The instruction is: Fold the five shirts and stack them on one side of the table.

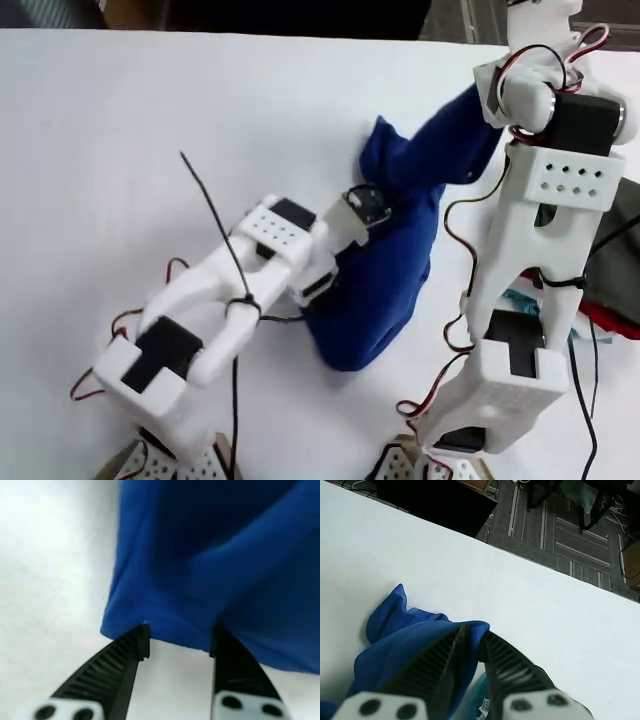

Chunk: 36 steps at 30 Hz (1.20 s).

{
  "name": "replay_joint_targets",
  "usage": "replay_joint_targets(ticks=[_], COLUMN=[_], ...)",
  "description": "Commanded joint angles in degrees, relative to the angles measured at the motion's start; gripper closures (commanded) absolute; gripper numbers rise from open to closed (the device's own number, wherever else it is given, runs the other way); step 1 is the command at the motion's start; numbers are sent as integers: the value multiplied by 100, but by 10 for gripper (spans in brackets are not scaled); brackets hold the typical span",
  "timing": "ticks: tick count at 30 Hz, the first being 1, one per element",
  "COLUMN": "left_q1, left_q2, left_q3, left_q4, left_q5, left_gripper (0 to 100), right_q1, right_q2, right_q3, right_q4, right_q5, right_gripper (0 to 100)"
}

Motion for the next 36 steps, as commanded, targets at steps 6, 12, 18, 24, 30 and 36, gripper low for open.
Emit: replay_joint_targets(ticks=[6, 12, 18, 24, 30, 36], left_q1=[-703, -1125, -993, -914, -879, -888], left_q2=[-26, -35, 79, 677, 976, 967], left_q3=[-602, -971, -831, -778, -778, -778], left_q4=[-158, -35, -70, -290, -492, -448], left_q5=[53, 53, 70, 62, 62, 62], left_gripper=[778, 778, 778, 778, 779, 969], right_q1=[57, 57, 57, 57, 57, 57], right_q2=[-303, -303, -303, -303, -303, -189], right_q3=[-158, -158, -158, -158, -158, -185], right_q4=[-127, -136, -136, -136, -136, -136], right_q5=[26, 35, 35, 35, 35, 35], right_gripper=[977, 977, 977, 977, 977, 977])
